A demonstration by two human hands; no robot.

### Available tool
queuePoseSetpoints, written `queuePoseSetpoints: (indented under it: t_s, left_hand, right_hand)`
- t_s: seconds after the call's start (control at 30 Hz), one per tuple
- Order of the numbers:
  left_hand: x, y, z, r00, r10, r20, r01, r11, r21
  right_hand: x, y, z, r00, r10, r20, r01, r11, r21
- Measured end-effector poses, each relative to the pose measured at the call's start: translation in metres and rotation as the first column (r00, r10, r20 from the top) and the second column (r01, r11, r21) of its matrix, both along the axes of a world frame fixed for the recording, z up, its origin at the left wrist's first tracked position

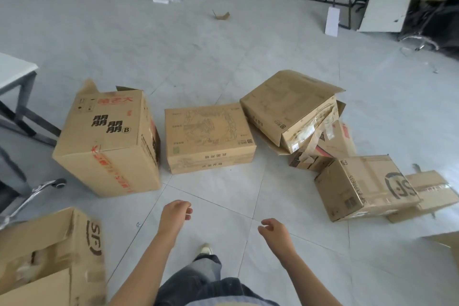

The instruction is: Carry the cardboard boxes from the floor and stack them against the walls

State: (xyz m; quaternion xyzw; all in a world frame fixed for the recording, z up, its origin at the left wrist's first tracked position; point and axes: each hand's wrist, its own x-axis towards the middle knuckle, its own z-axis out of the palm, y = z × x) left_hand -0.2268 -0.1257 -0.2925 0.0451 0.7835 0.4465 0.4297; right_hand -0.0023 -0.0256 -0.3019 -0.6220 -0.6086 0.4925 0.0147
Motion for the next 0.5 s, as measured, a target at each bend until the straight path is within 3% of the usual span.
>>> queuePoseSetpoints:
  t_s: [0.13, 0.3, 0.5]
  left_hand:
    - [-0.039, 0.06, 0.003, 0.999, -0.032, -0.013, 0.032, 0.999, 0.025]
    - [-0.047, 0.088, -0.02, 0.992, -0.117, 0.04, 0.12, 0.99, -0.074]
    - [-0.081, 0.13, -0.032, 1.0, -0.019, 0.02, 0.022, 0.99, -0.138]
  right_hand:
    - [-0.043, 0.044, 0.0, 1.0, 0.022, -0.003, -0.022, 1.0, 0.013]
    - [-0.052, 0.08, -0.014, 0.999, -0.025, 0.026, 0.026, 0.999, -0.026]
    - [-0.055, 0.148, -0.034, 0.991, -0.099, 0.086, 0.106, 0.991, -0.084]
